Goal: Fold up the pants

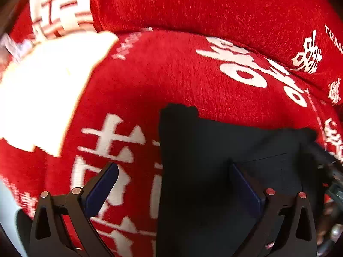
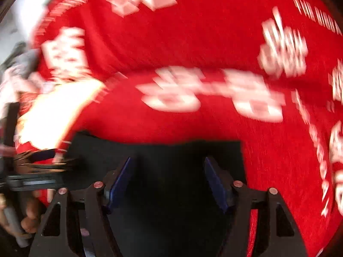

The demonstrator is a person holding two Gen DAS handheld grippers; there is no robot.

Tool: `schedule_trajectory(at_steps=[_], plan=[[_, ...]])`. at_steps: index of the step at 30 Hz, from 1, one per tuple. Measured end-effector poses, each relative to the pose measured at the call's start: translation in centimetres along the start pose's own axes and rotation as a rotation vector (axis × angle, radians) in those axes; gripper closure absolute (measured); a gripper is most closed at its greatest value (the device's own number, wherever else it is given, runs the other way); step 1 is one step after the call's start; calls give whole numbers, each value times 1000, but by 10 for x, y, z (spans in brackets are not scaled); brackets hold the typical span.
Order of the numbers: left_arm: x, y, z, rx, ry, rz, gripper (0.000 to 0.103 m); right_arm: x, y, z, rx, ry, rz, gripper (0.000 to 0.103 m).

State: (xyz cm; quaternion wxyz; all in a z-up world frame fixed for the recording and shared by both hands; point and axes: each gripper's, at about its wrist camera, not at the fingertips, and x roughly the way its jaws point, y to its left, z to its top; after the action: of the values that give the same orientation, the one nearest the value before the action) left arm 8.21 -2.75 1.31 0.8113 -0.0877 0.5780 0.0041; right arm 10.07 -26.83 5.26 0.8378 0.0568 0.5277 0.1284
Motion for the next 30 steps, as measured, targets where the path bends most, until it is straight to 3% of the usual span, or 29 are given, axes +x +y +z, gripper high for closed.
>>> schedule_trajectory(at_steps=[2, 6, 10, 15, 17, 20, 26, 30], plan=[[5, 0, 3, 1, 5, -9, 0, -3, -6, -7, 5, -36, 13, 33], [-8, -12, 8, 62, -19, 39, 0, -19, 6, -5, -33, -31, -52, 31], [-39, -10, 14, 30, -125, 18, 0, -44, 15, 4, -29, -106, -111, 21], [-15, -15, 10, 69, -42, 157, 0, -16, 31, 9, -57, -8, -172, 21], [-19, -7, 1, 38, -78, 127, 0, -13, 33, -3, -51, 19, -176, 21], [-30, -1, -14, 41, -99, 99, 0, -25, 40, -32, -98, -11, -201, 18], [-50, -3, -53, 93, -175, 102, 0, -51, 53, -77, -132, -68, -238, 16], [-53, -1, -66, 99, -184, 90, 0, -57, 66, -93, -169, -82, -287, 12]])
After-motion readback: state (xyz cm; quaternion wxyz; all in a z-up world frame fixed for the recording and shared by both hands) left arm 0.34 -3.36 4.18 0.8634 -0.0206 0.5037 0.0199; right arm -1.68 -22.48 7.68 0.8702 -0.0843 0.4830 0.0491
